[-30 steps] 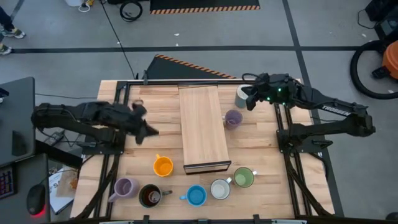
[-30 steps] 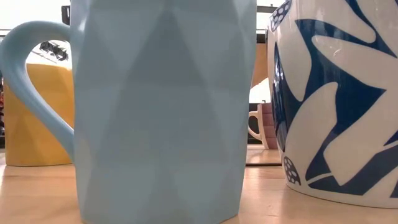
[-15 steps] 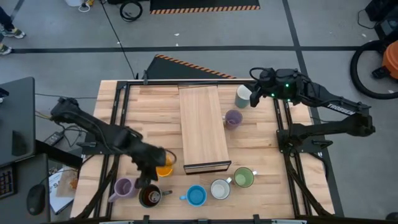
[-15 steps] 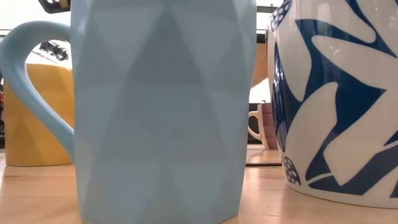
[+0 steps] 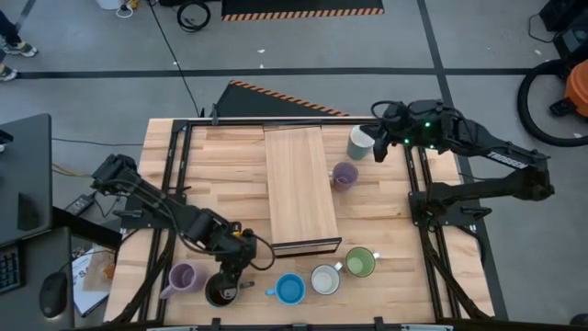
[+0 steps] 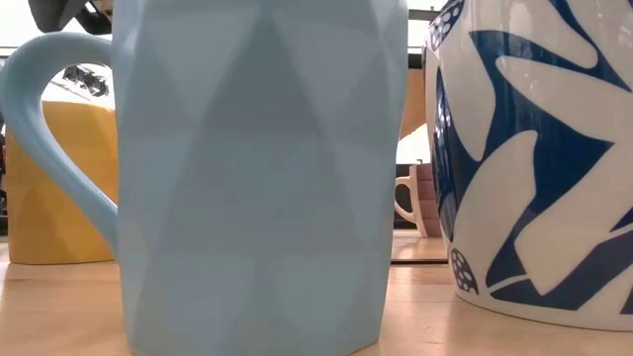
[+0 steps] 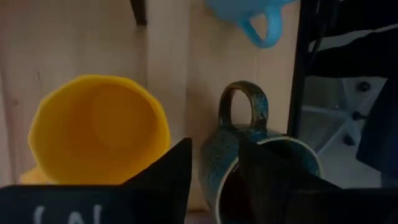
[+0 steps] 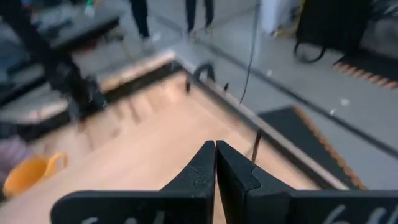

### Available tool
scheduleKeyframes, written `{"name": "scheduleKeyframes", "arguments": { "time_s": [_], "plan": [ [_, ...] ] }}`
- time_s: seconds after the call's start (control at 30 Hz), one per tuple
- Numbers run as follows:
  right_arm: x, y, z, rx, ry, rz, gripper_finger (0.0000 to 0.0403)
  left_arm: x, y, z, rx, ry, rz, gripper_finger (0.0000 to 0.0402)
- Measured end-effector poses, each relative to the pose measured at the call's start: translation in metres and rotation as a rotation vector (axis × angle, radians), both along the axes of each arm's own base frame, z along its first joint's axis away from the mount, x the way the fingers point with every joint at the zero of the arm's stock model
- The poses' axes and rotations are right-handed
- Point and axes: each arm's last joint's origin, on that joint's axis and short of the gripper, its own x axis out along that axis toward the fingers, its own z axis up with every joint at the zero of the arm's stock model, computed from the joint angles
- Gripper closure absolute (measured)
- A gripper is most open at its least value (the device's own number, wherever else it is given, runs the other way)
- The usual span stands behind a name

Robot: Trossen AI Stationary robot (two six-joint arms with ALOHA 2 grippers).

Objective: Place coffee mugs
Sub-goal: Put the light blue mug on the shelf

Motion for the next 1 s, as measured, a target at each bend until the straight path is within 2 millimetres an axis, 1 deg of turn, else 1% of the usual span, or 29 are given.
{"name": "scheduleKeyframes", "arguments": {
  "time_s": [0.17, 0.27, 0.37, 0.5, 0.63, 0.7, 0.77, 0.87, 1.0],
  "plan": [
    [0.012, -0.002, -0.026, 0.093, 0.227, 0.051, 0.0384, 0.000, 0.012, 0.008, -0.024, -0.010, 0.033, 0.0259],
    [0.023, -0.005, -0.038, 0.117, 0.317, 0.094, 0.0383, -0.001, 0.022, 0.014, -0.030, -0.019, 0.064, 0.0259],
    [0.032, -0.007, -0.048, 0.124, 0.395, 0.111, 0.0372, -0.004, 0.031, 0.023, -0.036, -0.045, 0.089, 0.0260],
    [0.038, -0.008, -0.057, 0.133, 0.473, 0.148, 0.0337, -0.009, 0.044, 0.036, -0.058, -0.093, 0.124, 0.0260],
    [0.039, -0.004, -0.062, 0.127, 0.530, 0.209, 0.0286, -0.018, 0.058, 0.052, -0.085, -0.159, 0.158, 0.0260],
    [0.040, -0.003, -0.064, 0.102, 0.559, 0.194, 0.0260, -0.021, 0.065, 0.059, -0.087, -0.203, 0.184, 0.0260],
    [0.039, -0.006, -0.066, 0.081, 0.602, 0.144, 0.0239, -0.024, 0.075, 0.066, -0.077, -0.245, 0.225, 0.0260],
    [0.039, -0.015, -0.070, 0.091, 0.630, 0.108, 0.0224, -0.028, 0.087, 0.076, -0.079, -0.318, 0.280, 0.0260],
    [0.043, -0.031, -0.080, 0.145, 0.667, 0.066, 0.0224, -0.032, 0.104, 0.088, -0.080, -0.406, 0.332, 0.0260]
  ]
}}
